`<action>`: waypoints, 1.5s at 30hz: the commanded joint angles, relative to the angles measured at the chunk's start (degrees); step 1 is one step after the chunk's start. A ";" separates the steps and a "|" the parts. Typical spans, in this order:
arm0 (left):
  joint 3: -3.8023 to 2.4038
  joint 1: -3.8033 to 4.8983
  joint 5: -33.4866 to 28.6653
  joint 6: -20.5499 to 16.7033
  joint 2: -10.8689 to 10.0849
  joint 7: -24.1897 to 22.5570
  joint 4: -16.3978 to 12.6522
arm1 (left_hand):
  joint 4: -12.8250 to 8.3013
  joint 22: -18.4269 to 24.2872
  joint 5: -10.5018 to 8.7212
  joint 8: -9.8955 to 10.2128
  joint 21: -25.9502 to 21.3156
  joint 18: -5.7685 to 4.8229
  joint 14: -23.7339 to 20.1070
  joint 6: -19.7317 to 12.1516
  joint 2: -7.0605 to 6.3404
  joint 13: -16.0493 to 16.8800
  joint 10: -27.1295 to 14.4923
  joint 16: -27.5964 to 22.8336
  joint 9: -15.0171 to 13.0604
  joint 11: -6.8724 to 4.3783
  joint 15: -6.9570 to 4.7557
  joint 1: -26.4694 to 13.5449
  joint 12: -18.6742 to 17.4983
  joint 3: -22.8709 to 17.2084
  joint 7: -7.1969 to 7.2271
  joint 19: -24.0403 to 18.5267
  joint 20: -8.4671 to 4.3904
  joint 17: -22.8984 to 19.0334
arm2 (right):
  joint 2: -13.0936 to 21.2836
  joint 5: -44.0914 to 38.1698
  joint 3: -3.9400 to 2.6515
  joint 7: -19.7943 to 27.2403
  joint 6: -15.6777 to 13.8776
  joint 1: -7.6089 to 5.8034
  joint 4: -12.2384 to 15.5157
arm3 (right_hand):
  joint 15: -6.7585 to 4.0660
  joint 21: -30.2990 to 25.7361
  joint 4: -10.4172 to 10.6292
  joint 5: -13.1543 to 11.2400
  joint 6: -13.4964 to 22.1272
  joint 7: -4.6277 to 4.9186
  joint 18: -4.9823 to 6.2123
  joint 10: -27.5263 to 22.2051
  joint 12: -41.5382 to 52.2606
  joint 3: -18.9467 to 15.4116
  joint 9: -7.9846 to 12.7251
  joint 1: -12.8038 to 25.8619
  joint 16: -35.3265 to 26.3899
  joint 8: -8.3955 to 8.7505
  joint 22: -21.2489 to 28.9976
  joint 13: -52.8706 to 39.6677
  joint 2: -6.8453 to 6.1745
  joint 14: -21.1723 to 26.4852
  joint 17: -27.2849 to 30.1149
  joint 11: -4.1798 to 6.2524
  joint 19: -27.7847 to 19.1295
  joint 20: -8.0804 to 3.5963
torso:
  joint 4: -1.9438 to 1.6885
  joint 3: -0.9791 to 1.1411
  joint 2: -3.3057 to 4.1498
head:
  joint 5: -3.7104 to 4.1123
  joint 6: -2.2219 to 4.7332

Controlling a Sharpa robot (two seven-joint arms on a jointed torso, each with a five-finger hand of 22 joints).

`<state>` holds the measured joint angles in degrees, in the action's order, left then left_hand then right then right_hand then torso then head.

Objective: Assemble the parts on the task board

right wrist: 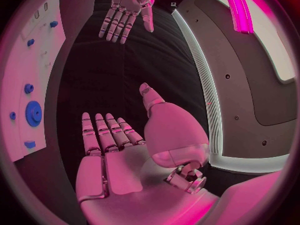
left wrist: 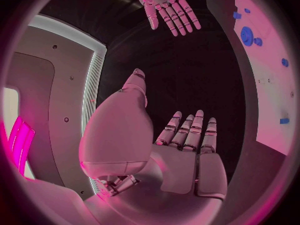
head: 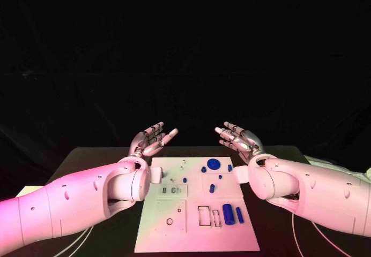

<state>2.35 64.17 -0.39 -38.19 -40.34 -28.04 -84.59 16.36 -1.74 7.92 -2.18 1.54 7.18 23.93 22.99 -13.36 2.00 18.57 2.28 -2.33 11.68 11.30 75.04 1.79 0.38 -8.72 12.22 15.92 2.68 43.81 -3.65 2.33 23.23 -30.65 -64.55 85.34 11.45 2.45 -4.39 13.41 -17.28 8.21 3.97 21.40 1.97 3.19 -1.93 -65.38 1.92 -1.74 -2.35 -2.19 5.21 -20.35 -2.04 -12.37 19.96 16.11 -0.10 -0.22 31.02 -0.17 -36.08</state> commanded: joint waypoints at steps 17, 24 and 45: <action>-0.59 0.65 -0.03 6.51 -5.44 -4.30 -4.99 | -2.71 -5.29 -0.94 -4.41 13.69 3.48 34.89 27.74 8.59 2.18 34.75 8.12 -2.11 -0.91 -3.18 8.25 5.49 -4.99 -4.63 42.20 -1.72 3.18 | 2.58 -39.99 0.47 -8.50 6.07 -4.58 -3.12 | -5.47 9.50 -9.75 2.20 -39.50 3.30 6.61 41.67 1.90 13.73 -1.89 -7.08 4.57 -2.38 -1.93 -1.35 -2.41 -46.07 -1.88 3.91 36.83 -3.87 | -0.83 0.15 3.89 | 1.61 -0.11; -0.89 0.92 0.44 8.84 -7.40 -3.32 -7.93 | -5.13 -5.01 -0.95 -5.28 14.89 3.45 41.58 32.56 10.21 2.03 40.84 8.59 -1.97 -2.56 -5.35 7.35 5.95 -4.16 -3.58 49.02 -3.97 4.40 | 2.99 -52.29 0.11 -15.01 8.65 -5.74 -3.50 | -7.68 13.53 -10.04 -1.15 -41.31 2.88 6.65 44.92 1.99 15.37 -2.00 -6.91 6.38 -2.23 -3.39 -1.54 -4.10 -52.82 -3.35 4.96 44.04 -6.75 | -1.26 0.12 5.70 | 2.19 -0.01; -1.33 1.58 0.25 9.78 -12.09 -1.69 -15.80 | -6.34 -4.59 -0.94 -4.72 14.76 3.39 43.41 33.24 10.66 1.87 41.97 8.00 -1.67 -2.92 -5.85 7.10 5.15 -3.83 -3.24 50.80 -4.57 5.13 | 1.64 -88.20 -0.51 -29.53 18.41 -8.74 -2.74 | -12.05 31.76 -8.21 -4.16 -43.28 -0.14 6.40 46.28 1.58 15.97 -1.91 -6.75 28.48 -1.93 -13.19 -1.40 -7.97 -66.12 -18.83 8.01 56.31 -12.54 | -2.59 0.29 10.32 | 3.37 1.08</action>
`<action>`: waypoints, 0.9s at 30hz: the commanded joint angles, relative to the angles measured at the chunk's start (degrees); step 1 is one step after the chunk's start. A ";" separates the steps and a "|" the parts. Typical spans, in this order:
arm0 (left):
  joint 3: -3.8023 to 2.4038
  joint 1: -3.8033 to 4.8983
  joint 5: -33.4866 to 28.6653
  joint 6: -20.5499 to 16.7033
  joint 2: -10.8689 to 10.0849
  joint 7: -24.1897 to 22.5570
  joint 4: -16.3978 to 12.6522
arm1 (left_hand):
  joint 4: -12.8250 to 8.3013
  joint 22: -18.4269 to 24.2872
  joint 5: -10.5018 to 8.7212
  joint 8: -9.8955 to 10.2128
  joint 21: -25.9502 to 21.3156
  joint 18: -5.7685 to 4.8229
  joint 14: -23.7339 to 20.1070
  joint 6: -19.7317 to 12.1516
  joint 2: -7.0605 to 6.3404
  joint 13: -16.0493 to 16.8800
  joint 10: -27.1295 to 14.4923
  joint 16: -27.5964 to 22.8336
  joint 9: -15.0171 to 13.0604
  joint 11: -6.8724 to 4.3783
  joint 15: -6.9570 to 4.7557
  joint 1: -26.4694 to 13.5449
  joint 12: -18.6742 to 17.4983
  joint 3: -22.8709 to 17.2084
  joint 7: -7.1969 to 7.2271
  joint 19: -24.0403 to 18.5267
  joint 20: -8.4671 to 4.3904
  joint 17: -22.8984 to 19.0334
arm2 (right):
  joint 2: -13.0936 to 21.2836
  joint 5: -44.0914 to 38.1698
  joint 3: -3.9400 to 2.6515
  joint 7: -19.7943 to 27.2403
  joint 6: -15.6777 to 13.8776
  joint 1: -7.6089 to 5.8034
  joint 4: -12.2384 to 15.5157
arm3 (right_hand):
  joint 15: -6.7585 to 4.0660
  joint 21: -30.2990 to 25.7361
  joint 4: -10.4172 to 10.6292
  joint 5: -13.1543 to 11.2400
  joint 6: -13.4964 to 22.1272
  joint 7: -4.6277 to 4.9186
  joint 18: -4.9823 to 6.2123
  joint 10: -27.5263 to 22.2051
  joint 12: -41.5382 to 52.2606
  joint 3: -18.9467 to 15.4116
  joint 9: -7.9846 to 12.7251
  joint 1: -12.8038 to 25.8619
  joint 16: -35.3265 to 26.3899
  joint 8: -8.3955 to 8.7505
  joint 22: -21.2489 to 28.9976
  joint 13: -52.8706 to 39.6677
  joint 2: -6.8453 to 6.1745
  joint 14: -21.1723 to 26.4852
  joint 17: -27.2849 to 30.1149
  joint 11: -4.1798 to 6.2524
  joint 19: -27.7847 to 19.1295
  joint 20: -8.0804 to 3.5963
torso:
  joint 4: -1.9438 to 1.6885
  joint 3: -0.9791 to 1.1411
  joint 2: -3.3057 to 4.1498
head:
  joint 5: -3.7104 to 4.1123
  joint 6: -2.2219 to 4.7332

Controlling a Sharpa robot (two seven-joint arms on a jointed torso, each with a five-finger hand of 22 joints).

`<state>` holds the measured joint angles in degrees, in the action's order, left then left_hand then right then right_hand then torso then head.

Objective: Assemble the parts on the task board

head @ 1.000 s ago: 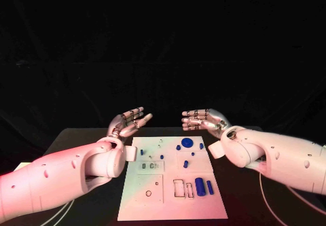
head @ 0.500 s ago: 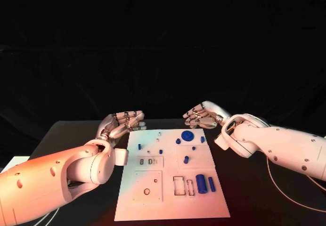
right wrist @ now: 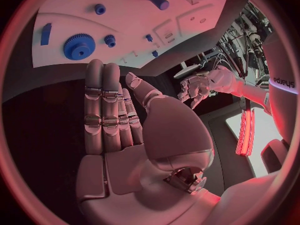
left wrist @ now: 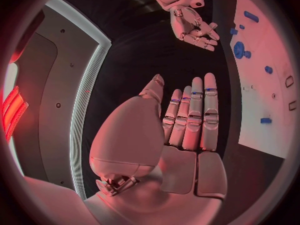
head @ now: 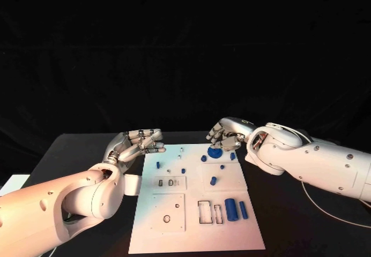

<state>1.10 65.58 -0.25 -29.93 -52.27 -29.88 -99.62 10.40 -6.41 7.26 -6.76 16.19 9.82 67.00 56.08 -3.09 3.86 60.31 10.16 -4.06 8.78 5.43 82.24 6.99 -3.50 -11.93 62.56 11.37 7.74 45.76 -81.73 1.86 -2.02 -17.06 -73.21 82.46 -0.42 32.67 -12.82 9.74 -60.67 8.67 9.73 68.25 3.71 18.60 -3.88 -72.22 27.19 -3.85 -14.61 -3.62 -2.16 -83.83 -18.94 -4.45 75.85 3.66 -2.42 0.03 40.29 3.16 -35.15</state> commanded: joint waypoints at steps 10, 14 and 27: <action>-0.15 0.26 -0.15 1.77 -0.63 0.37 -2.22 | -0.47 0.15 -0.27 -0.05 0.04 0.72 0.29 0.12 0.40 -0.01 0.22 -0.03 0.09 -0.01 0.04 -0.16 -0.18 0.09 -0.03 0.49 -0.02 0.10 | -2.13 -14.58 -0.02 -5.69 8.61 -0.13 -0.76 | -0.14 7.77 2.32 -1.69 0.36 -0.81 0.58 -1.77 -0.14 2.55 -0.01 0.30 13.29 0.14 -5.04 0.02 -2.11 -1.60 -9.59 -0.10 -1.04 0.32 | -0.69 0.11 2.46 | 0.21 0.44; -0.15 0.26 -0.25 1.88 -0.66 0.47 -2.44 | -0.47 0.15 -0.27 -0.05 0.04 0.72 0.29 0.12 0.40 -0.01 0.22 -0.03 0.09 -0.01 0.04 -0.16 -0.18 0.09 -0.03 0.49 -0.02 0.10 | -2.95 -15.15 -0.01 -5.65 9.47 -0.08 -1.43 | -0.08 10.73 2.93 -1.76 0.31 -0.84 0.36 -1.79 -0.13 3.15 -0.03 0.10 17.11 0.12 -7.89 0.01 -2.46 -1.57 -13.46 -0.11 -1.26 0.46 | -0.85 0.18 2.87 | 0.34 0.38; -0.18 0.30 -0.36 2.22 -1.06 0.77 -3.16 | -0.62 0.26 -0.28 0.09 -0.10 0.69 0.22 0.09 0.42 -0.03 0.21 -0.28 0.13 0.04 0.09 -0.24 -0.35 0.17 -0.11 0.51 -0.01 0.14 | -4.96 -15.87 0.05 -5.48 11.07 0.17 -3.26 | -0.03 16.54 3.95 -1.81 0.09 -0.86 -0.27 -1.68 -0.10 4.38 -0.06 -0.25 22.80 0.08 -14.19 0.01 -2.65 -1.60 -19.23 -0.07 -0.97 0.66 | -1.16 0.35 3.89 | 0.29 0.38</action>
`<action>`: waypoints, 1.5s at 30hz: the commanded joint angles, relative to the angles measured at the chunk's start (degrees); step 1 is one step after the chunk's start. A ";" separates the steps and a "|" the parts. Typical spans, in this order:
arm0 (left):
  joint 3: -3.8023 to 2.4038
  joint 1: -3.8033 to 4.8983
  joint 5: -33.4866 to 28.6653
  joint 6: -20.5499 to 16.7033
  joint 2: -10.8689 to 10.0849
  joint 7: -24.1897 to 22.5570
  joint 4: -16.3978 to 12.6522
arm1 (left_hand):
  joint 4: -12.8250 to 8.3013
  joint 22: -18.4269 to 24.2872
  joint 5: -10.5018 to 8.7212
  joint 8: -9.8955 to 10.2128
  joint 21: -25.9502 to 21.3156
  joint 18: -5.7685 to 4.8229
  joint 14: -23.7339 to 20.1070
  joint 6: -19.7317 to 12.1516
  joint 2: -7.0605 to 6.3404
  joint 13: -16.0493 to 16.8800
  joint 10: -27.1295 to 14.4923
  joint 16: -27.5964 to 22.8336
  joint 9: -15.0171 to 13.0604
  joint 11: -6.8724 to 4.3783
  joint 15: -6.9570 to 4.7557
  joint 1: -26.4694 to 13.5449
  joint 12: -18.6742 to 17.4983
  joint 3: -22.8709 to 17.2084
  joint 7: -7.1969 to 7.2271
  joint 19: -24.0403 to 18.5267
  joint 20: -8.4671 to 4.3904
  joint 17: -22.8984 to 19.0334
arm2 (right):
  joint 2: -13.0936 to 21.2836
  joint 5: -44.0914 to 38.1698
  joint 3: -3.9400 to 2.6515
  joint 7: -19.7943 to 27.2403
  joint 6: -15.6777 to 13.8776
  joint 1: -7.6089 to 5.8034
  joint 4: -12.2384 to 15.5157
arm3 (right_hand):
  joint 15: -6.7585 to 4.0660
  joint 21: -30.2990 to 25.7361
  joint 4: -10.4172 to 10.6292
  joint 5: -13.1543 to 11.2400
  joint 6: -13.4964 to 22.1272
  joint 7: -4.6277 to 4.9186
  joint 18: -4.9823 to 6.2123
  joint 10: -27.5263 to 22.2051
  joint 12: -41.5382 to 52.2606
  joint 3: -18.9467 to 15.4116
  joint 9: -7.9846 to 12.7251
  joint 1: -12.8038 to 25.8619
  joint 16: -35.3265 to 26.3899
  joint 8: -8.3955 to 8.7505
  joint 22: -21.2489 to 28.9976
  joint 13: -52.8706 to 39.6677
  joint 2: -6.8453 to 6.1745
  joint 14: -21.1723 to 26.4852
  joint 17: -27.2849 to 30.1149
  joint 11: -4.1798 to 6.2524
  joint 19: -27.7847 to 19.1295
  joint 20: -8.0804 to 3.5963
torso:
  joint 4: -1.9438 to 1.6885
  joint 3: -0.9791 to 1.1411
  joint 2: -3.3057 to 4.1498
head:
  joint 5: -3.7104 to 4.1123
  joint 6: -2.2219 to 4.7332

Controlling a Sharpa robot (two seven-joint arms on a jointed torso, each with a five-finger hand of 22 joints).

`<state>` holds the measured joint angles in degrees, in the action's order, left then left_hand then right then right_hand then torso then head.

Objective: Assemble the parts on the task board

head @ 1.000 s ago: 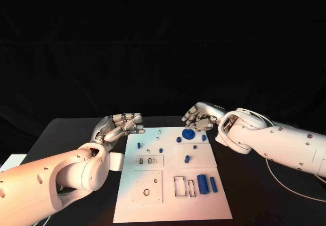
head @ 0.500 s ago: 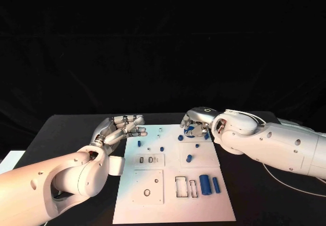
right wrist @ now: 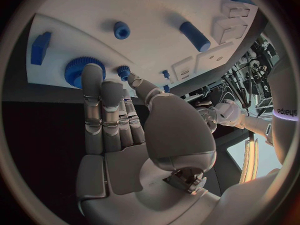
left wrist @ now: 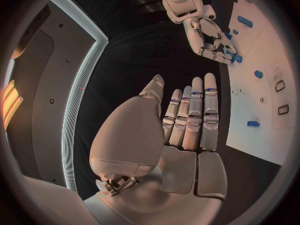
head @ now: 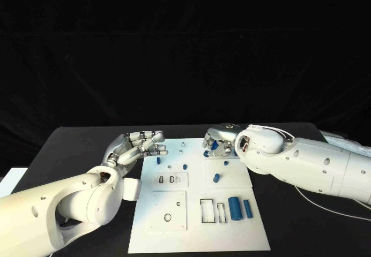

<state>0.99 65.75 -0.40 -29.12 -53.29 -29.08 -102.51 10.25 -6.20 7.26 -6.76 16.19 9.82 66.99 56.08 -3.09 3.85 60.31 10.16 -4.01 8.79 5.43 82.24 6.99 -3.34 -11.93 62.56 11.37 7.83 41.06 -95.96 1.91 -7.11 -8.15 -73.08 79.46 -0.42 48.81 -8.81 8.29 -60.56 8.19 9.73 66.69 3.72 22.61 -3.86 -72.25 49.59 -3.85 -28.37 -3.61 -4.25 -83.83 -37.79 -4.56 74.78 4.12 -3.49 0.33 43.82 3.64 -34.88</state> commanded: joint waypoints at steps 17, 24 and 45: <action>-0.10 0.38 -0.50 1.71 -0.37 0.38 -0.45 | -0.61 0.15 -0.28 0.24 -0.22 0.68 0.20 0.02 0.45 -0.04 0.15 -0.48 0.11 0.10 0.13 -0.31 -0.54 0.07 -0.17 0.53 0.01 0.10 | -1.53 -2.15 0.10 -0.33 3.74 0.35 -1.50 | -0.39 7.59 1.32 -0.54 -2.27 -0.73 -1.24 1.99 0.18 2.32 -0.43 -0.65 7.73 -0.48 -8.78 -0.13 0.03 -2.17 -7.92 0.45 1.18 0.44 | -0.32 0.10 0.97 | 0.14 -0.54; -0.10 0.40 -0.50 1.86 -0.41 0.47 -0.39 | -0.69 0.20 -0.27 0.31 -0.28 0.68 0.21 -0.01 0.49 -0.05 0.13 -0.57 0.13 0.12 0.14 -0.31 -0.63 0.08 -0.18 0.55 0.02 0.13 | -1.41 -2.82 0.10 -0.29 -0.74 0.39 -1.26 | -1.29 15.60 1.38 -2.70 -5.64 -1.29 -2.67 5.70 0.70 4.89 -1.26 -2.56 14.23 -1.53 -19.33 -0.42 2.05 -2.87 -14.89 1.40 3.85 0.04 | -0.33 0.14 1.02 | 0.11 -0.67; -0.10 0.42 -0.50 2.56 -0.40 0.74 -0.54 | -1.47 0.48 -0.21 0.68 -0.61 0.69 0.29 -0.09 0.90 -0.07 0.10 -1.11 0.17 0.11 0.15 0.12 -1.10 -0.16 -0.11 0.69 0.01 0.32 | -3.75 -4.14 -0.05 -2.66 -15.55 0.26 -1.76 | -0.93 19.63 0.44 -2.39 -5.65 -0.44 -3.08 5.82 -0.23 8.92 -1.86 -3.45 16.81 -0.25 -23.54 -0.16 1.25 -1.77 -16.49 0.93 2.99 0.25 | -0.66 0.14 1.41 | 0.22 0.04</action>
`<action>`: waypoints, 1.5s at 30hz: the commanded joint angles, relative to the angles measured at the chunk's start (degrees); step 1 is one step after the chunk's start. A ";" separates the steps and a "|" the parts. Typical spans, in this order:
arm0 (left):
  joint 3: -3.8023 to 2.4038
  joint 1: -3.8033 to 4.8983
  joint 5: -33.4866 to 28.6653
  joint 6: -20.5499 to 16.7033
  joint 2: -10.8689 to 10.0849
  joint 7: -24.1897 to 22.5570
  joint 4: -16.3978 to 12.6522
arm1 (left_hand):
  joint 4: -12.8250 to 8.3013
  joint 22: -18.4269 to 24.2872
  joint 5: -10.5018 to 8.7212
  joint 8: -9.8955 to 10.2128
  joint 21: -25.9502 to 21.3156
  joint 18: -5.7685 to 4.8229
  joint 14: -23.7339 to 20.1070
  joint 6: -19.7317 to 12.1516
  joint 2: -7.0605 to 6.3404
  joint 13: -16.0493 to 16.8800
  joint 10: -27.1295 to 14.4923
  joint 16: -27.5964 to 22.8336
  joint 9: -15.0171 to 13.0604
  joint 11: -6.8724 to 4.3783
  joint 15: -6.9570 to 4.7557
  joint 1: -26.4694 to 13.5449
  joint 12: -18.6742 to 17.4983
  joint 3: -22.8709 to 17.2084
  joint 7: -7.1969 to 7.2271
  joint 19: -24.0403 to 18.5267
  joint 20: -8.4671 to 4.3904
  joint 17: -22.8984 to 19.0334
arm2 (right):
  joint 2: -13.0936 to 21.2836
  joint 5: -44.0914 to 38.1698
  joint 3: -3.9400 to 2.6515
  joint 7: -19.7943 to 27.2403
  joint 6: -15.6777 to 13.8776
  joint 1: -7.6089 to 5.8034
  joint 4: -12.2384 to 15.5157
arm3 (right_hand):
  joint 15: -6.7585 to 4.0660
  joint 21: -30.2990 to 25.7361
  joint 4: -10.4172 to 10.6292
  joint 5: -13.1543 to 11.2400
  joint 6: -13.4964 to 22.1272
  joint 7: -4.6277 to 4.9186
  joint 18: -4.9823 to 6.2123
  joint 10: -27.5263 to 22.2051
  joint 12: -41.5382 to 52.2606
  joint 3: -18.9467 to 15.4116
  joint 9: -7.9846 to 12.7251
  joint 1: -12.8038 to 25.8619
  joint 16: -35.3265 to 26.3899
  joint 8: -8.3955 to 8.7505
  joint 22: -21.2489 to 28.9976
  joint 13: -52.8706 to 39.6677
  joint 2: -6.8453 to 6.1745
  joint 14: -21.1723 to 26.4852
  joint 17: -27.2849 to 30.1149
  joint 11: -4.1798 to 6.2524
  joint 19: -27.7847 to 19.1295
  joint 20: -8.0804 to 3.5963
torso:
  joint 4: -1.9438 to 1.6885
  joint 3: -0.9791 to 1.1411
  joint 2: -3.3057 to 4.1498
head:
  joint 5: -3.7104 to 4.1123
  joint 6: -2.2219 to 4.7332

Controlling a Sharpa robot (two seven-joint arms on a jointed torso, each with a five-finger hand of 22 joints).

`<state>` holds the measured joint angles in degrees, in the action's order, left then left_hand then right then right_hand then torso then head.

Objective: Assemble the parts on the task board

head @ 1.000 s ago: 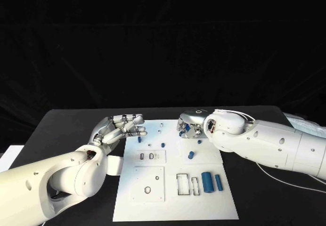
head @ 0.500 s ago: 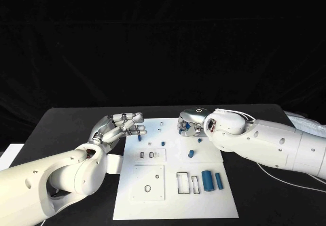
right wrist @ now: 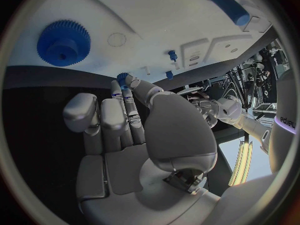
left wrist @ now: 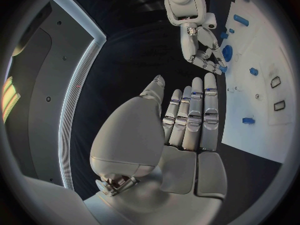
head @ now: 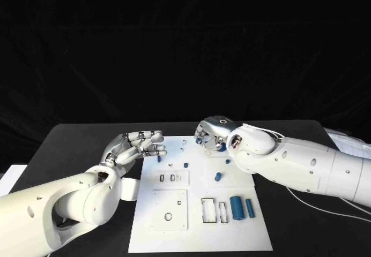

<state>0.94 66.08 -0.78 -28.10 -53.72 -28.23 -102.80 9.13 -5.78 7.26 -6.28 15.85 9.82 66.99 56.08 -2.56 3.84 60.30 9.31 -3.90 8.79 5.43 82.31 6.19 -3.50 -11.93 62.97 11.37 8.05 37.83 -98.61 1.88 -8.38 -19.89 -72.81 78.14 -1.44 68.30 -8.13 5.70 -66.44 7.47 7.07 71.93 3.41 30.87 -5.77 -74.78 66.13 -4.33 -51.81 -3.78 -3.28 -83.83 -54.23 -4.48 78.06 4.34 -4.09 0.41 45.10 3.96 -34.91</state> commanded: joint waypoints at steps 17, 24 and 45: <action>-0.14 0.57 -0.12 1.71 0.01 -0.06 -0.58 | -0.47 0.12 -0.22 0.27 -0.34 0.68 0.27 -0.10 0.43 -0.06 0.09 -0.37 0.06 0.11 0.16 0.10 -0.38 -0.03 -0.11 0.28 0.01 0.12 | -6.34 -0.98 0.00 -1.20 -3.25 0.16 -5.90 | 0.30 0.54 -0.11 0.10 0.68 0.52 -0.41 -0.13 0.07 1.11 0.08 -0.58 0.64 0.59 -0.42 0.06 -0.18 -1.66 -0.25 0.58 -0.59 0.25 | -0.99 -0.14 0.68 | 0.04 0.32; -0.15 0.67 -0.12 1.70 0.13 -0.05 -0.50 | -0.47 0.12 -0.22 0.27 -0.34 0.68 0.27 -0.10 0.43 -0.06 0.09 -0.37 0.06 0.11 0.16 0.10 -0.38 -0.03 -0.11 0.28 0.01 0.12 | -7.49 -1.06 0.02 -0.71 -1.90 0.31 -6.91 | 0.38 0.69 0.00 -0.02 0.80 0.56 -0.42 -0.32 0.09 1.08 0.08 -0.35 0.75 0.63 -0.57 0.06 -0.42 -1.63 -0.29 0.52 -0.67 0.34 | -0.94 -0.18 0.75 | -0.01 0.36; -0.16 0.78 -0.12 1.93 0.18 0.23 -0.44 | -0.57 0.18 -0.23 0.33 -0.42 0.67 0.24 -0.10 0.47 -0.06 0.09 -0.50 0.06 0.12 0.18 0.09 -0.46 -0.04 -0.12 0.27 0.02 0.15 | -9.21 -1.56 0.05 -1.60 1.27 0.93 -8.73 | 1.73 -1.20 1.28 -0.61 5.58 1.69 0.30 -7.16 0.01 1.30 1.14 1.30 0.06 0.91 3.27 0.34 -2.19 -0.95 1.34 -1.02 -2.82 1.39 | -1.06 -0.20 0.84 | -0.01 0.43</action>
<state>0.84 66.74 -0.85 -27.46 -53.63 -27.85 -103.08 8.83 -5.68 7.26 -6.27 15.65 9.82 66.99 56.07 -2.57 3.84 60.30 9.04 -3.91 8.79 5.43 82.31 5.95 -3.49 -11.93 62.96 11.38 8.15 28.83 -99.34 1.89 -9.55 -20.65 -71.99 69.44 -0.09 67.52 -7.06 5.52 -61.42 8.99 7.07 65.86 3.74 32.21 -4.80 -73.73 66.45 -3.52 -49.19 -3.91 -4.62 -84.13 -53.11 -5.02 75.61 5.78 -5.15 0.23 45.92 3.91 -34.57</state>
